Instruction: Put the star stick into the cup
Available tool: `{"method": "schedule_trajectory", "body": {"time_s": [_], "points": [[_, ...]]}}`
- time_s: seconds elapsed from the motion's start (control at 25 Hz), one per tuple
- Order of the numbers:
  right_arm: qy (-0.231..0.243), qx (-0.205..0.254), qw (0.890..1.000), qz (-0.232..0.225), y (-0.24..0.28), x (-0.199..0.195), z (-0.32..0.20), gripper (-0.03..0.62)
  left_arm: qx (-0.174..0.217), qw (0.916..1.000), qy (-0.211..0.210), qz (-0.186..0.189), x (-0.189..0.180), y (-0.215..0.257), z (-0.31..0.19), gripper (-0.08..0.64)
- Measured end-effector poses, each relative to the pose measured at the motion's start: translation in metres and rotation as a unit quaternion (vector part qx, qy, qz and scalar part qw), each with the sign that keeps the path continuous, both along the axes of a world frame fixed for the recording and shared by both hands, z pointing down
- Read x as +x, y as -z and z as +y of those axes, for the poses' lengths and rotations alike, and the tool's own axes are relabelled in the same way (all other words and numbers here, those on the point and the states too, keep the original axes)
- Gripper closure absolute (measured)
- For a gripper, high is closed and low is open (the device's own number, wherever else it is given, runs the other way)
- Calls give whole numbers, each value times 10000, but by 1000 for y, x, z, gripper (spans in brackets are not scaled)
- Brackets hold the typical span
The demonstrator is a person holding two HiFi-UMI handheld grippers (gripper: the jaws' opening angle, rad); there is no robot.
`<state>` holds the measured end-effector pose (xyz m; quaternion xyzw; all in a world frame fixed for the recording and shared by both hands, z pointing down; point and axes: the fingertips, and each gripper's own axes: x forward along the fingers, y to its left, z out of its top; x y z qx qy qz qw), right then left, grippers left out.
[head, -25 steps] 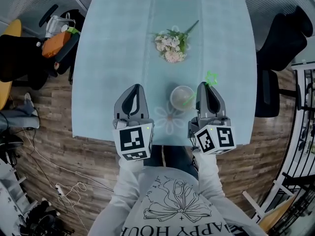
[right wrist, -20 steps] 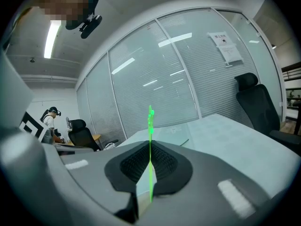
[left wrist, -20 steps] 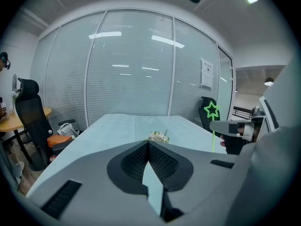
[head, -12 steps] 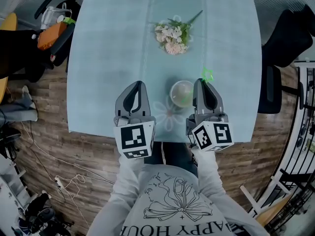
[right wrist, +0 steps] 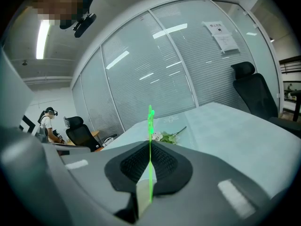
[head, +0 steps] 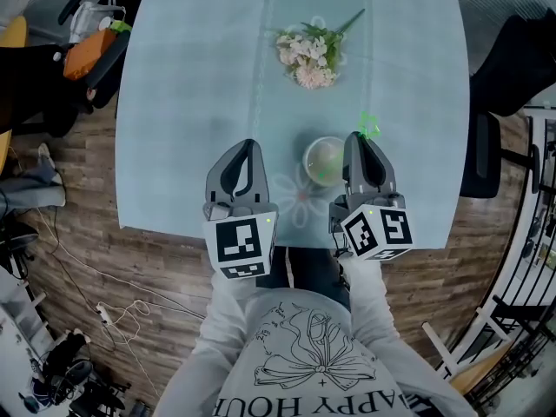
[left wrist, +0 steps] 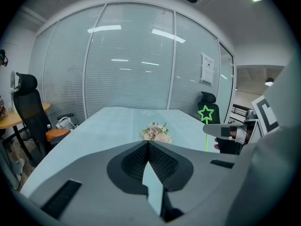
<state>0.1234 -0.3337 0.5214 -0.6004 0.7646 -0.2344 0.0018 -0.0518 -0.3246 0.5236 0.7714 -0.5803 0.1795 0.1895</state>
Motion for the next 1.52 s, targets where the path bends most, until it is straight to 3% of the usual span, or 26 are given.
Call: {"method": "schedule_trajectory", "body": {"time_s": [0.4, 1.12, 1.52], "points": [[-234, -127, 9996, 116, -11, 15, -8, 569, -33, 10000, 29, 38, 1, -4, 3, 555], [-217, -373, 9990, -68, -27, 21, -24, 561, -72, 9999, 103, 67, 2, -8, 1, 555], [-181, -441, 9988, -69, -22, 21, -19, 520, 80, 9999, 128, 63, 2, 8, 5, 557]]}}
